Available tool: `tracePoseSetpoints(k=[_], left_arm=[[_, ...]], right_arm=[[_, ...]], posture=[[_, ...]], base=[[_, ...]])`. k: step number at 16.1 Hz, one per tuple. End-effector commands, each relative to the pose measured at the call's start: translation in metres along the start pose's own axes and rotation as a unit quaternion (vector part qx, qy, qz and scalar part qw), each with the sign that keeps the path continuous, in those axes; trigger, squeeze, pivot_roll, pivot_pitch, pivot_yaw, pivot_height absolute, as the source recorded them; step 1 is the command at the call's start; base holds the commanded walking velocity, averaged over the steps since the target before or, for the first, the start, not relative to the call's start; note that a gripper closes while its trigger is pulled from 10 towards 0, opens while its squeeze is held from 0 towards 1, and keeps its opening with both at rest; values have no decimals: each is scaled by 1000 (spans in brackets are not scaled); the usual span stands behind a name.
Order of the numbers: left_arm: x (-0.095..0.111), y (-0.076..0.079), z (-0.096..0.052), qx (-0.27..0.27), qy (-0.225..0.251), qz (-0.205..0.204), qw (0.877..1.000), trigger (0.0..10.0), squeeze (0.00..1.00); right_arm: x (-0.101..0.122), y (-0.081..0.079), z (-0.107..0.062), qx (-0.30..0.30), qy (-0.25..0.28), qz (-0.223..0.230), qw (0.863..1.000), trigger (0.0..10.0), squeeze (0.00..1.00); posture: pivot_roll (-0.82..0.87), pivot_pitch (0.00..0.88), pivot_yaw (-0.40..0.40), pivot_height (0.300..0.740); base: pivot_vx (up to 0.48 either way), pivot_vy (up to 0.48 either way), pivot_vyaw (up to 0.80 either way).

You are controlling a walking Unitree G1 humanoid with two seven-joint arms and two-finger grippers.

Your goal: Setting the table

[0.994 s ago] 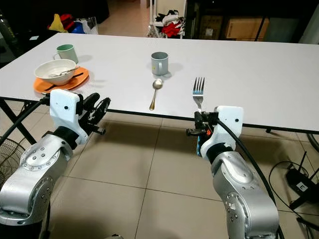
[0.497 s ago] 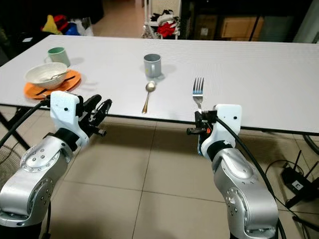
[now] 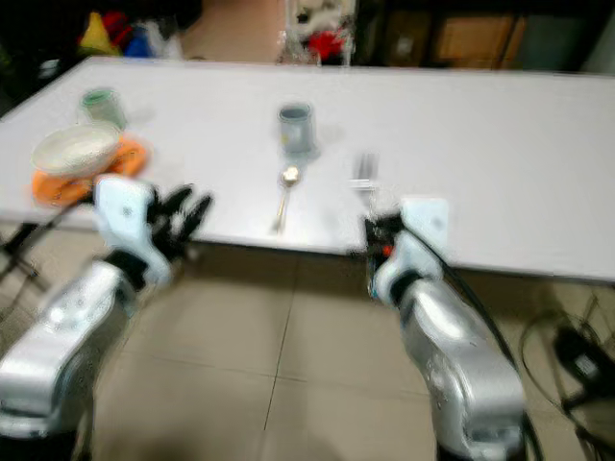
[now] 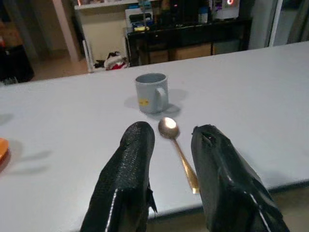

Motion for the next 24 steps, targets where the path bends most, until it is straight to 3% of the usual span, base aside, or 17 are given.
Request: tracePoseSetpoints(k=[1,11,15,20,24], left_arm=[[2,10,0,-22,6,-6,1000,10000,0],[-3,22,-6,-56,1,-15,998,10000,0],[-7,32,-9,-83,-2,-23,996,10000,0],[-12,43,-12,-125,-10,-21,992,10000,0],[-19,49,-14,-156,-22,-11,987,10000,0]], right_arm=[[1,7,-3,-13,0,-3,1000,10000,0],[-9,17,-11,-29,-37,-26,999,10000,0],[-24,50,-17,-96,-99,-53,989,10000,0],[-31,72,-22,-128,-137,-66,980,10000,0],[-26,97,-21,-151,-153,-82,973,10000,0]], posture=[[41,0,77,740],[30,0,89,740],[21,0,95,740],[7,0,108,740],[-1,0,114,740]], base=[[386,0,-800],[365,0,0],[351,0,0],[323,0,0],[0,0,0]])
Point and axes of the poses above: a point about 5 cm out from each wrist's last joint towards the gripper, its own z axis pointing out of the wrist towards the gripper, its own x axis along the axis of the wrist's last joint, y = z × x, the point moved 5 cm from there along z, pointing out of the wrist towards the gripper, and after that the axes turned 7 degrees about z, right-handed, at the moved point
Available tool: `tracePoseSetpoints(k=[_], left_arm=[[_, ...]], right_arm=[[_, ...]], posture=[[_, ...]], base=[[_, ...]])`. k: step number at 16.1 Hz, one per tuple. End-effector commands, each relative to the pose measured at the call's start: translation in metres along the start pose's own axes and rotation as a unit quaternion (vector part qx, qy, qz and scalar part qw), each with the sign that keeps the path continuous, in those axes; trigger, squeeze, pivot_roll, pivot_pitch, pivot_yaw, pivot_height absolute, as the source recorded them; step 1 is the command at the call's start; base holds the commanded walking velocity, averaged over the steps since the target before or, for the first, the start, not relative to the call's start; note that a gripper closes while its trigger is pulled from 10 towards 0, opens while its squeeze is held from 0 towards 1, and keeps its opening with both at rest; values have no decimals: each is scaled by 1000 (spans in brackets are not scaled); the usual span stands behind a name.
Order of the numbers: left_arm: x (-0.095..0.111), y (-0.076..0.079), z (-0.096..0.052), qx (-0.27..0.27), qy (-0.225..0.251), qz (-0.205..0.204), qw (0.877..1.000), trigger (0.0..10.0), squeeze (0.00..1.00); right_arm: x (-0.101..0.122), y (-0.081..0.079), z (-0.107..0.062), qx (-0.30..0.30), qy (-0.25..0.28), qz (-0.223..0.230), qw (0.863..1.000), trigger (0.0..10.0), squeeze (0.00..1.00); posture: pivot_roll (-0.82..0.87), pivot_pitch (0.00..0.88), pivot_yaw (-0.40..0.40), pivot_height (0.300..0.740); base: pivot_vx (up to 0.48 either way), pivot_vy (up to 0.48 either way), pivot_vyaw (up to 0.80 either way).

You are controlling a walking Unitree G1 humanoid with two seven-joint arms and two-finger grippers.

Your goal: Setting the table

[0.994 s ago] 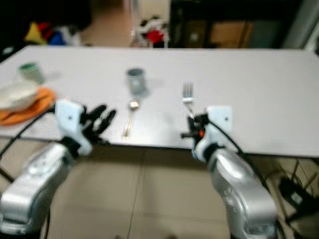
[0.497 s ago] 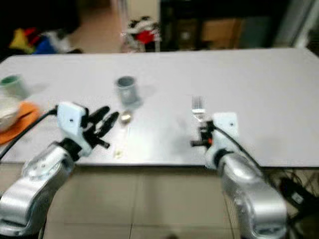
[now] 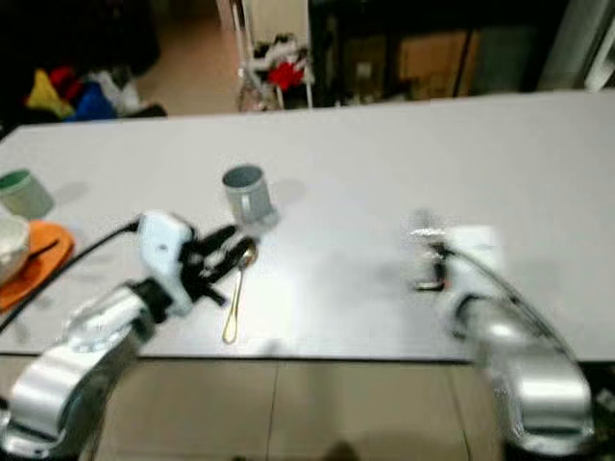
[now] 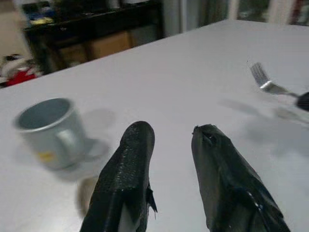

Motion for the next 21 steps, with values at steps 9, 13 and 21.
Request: tracePoseSetpoints(k=[9,13,21], left_arm=[[-5,-1,-11,-26,-3,21,999,10000,0],[-7,22,-20,-96,-1,10,995,10000,0],[-15,31,-24,-124,-14,-1,992,10000,0]], right_arm=[[16,17,37,19,-3,-34,999,10000,0],[10,29,44,17,-17,-30,999,10000,0],[-13,14,37,48,-63,-11,997,10000,0]], posture=[[45,0,61,740],[28,0,60,740],[19,0,46,740]], base=[[0,0,0],[0,0,0],[0,0,0]])
Point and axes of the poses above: a point about 5 cm out from each wrist's last joint towards the gripper, its own z axis pointing out of the wrist towards the gripper, its own x axis along the axis of the wrist's last joint, y = z × x, the point moved 5 cm from there along z, pointing out of the wrist towards the gripper, and after that the axes turned 7 degrees about z, right-handed, at the moved point
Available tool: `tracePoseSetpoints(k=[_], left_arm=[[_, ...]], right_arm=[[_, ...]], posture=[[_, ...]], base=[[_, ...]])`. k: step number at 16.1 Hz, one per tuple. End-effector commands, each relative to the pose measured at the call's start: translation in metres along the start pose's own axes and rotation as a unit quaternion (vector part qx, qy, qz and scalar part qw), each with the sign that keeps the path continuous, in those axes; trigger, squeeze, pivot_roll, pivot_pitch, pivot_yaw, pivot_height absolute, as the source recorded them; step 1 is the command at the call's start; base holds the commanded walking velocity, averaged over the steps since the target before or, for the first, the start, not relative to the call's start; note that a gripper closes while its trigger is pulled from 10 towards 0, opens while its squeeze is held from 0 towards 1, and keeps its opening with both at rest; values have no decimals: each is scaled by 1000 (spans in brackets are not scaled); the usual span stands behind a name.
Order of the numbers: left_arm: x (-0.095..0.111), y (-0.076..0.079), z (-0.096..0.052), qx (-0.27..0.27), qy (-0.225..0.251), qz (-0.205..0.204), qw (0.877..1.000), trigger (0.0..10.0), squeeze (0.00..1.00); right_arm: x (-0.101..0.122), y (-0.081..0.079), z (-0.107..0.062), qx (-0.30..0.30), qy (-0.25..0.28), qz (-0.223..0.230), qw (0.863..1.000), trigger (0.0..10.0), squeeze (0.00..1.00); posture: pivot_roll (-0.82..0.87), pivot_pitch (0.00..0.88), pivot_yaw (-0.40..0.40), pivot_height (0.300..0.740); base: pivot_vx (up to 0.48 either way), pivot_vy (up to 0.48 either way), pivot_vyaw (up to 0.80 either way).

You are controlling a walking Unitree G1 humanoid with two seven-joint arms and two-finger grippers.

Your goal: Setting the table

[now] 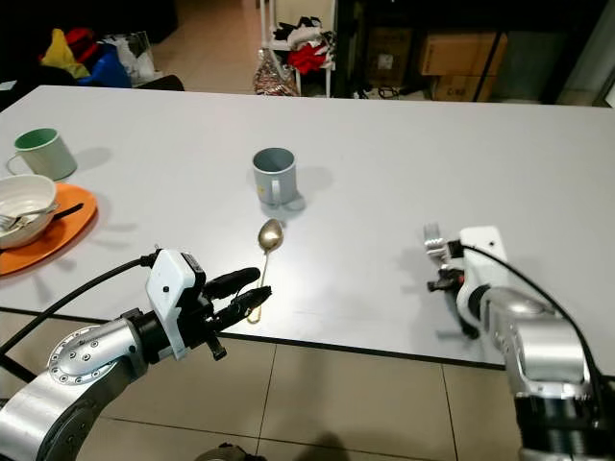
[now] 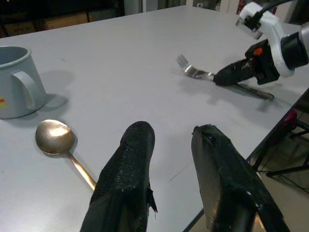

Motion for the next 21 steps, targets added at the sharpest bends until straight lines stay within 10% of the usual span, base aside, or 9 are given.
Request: tracePoseSetpoints(k=[1,7,8,9,16,21], left_arm=[[3,1,-2,-8,3,6,1000,10000,0],[3,11,-5,-51,-9,8,999,10000,0],[2,11,-5,-51,-11,8,999,10000,0],[2,12,-5,-52,-12,8,999,10000,0],[9,4,-4,-48,1,7,999,10000,0],[38,-16,-13,7,67,-27,997,10000,0]], right_arm=[[-4,-7,0,5,-3,8,1000,10000,0],[-8,-13,6,4,-10,28,1000,10000,0],[-9,-16,7,7,-13,37,999,10000,690],[-9,-17,7,8,-15,40,999,10000,1000],[12,-14,-12,-3,14,36,999,10000,1000],[52,-75,-61,102,126,16,987,10000,1000]], posture=[[18,0,57,740],[30,0,55,740],[29,0,55,740],[29,0,55,740],[24,0,67,740],[25,0,86,740]], base=[[0,0,0],[0,0,0],[0,0,0],[0,0,0],[0,0,0],[0,0,0]])
Point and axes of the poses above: a point about 5 cm out from each wrist's last joint towards the gripper, its own z axis pointing out of the wrist towards the gripper, its own x axis along the axis of the wrist's last joint, y = z × x, the point moved 5 cm from there along z, pointing out of the wrist towards the gripper, and after that the axes turned 7 degrees about z, right-handed, at the moved point
